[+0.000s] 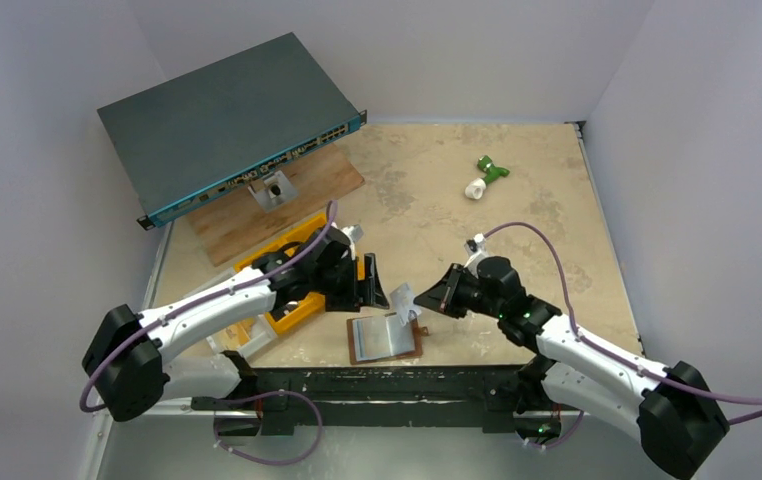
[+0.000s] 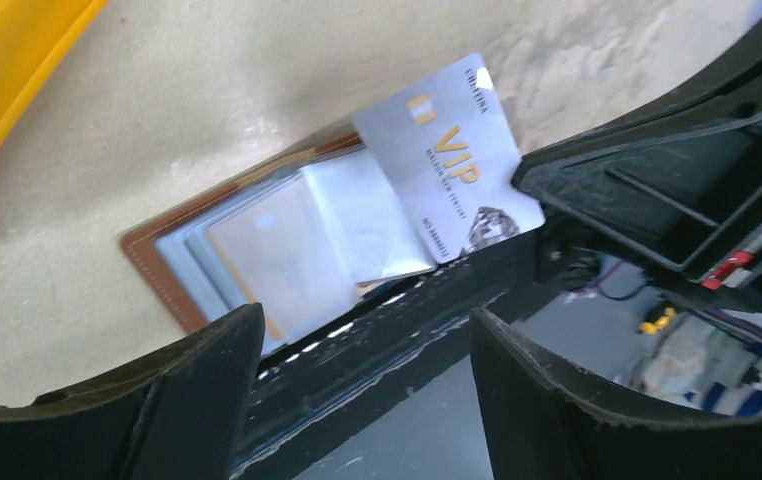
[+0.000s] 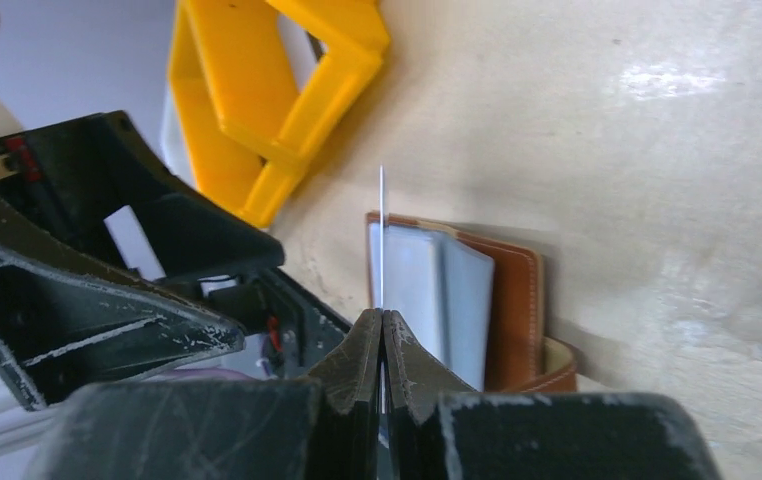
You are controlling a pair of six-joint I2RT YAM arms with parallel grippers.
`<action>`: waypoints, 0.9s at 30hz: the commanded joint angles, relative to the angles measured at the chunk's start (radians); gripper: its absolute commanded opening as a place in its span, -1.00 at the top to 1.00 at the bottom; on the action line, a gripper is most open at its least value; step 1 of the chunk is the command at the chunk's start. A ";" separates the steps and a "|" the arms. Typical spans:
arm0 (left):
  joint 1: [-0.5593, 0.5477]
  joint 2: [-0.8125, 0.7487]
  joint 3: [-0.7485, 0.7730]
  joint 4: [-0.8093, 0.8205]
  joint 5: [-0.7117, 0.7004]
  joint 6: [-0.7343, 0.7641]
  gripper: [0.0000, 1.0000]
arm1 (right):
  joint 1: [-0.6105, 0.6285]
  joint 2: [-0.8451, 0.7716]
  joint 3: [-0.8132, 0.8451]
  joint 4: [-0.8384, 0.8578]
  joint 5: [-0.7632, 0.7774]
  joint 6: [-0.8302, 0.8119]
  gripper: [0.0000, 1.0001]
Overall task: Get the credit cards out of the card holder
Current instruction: Remove the credit card from the card holder.
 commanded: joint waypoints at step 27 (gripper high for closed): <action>0.103 -0.008 -0.263 0.841 0.339 -0.389 -0.19 | -0.037 -0.073 0.048 0.158 -0.187 0.229 1.00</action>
